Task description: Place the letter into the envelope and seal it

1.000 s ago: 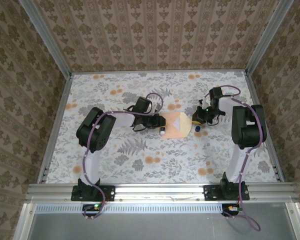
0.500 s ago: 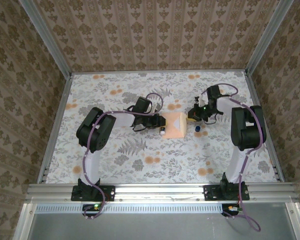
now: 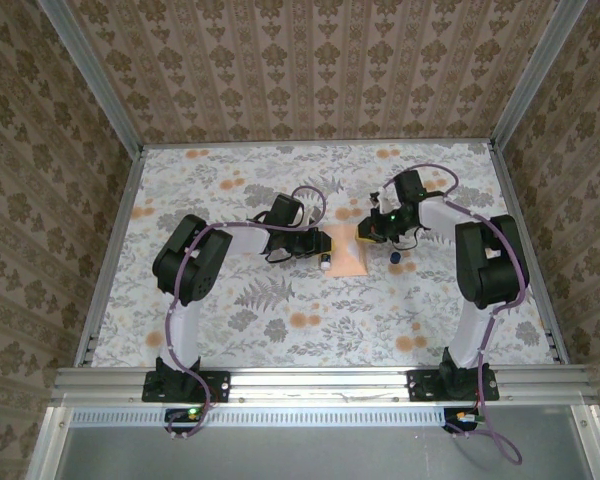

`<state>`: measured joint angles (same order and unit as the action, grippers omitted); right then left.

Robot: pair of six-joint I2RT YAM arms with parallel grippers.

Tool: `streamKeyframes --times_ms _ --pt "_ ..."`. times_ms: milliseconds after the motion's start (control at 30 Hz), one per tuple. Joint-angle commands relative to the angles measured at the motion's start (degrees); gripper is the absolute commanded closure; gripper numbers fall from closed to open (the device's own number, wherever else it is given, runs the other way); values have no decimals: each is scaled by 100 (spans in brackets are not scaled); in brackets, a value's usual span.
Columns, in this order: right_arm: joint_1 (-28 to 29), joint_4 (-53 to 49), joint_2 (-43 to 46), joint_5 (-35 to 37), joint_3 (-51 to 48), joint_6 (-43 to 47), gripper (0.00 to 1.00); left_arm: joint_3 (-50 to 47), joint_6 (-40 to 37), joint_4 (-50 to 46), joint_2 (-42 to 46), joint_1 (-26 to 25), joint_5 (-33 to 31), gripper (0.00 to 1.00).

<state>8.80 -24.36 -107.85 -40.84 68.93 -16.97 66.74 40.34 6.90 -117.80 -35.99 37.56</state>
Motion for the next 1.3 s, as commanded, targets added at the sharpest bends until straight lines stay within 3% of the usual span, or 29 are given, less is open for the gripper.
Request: streamKeyframes --times_ms 0,567,1267 --pt "119 40 -182 -20 35 -128 98 -106 39 66 -119 -79 5 100" --pt "464 133 -600 189 94 -395 98 -160 97 181 -103 -83 20 100" --pt "480 -161 -988 719 115 -517 99 -161 117 198 -121 -76 41 100"
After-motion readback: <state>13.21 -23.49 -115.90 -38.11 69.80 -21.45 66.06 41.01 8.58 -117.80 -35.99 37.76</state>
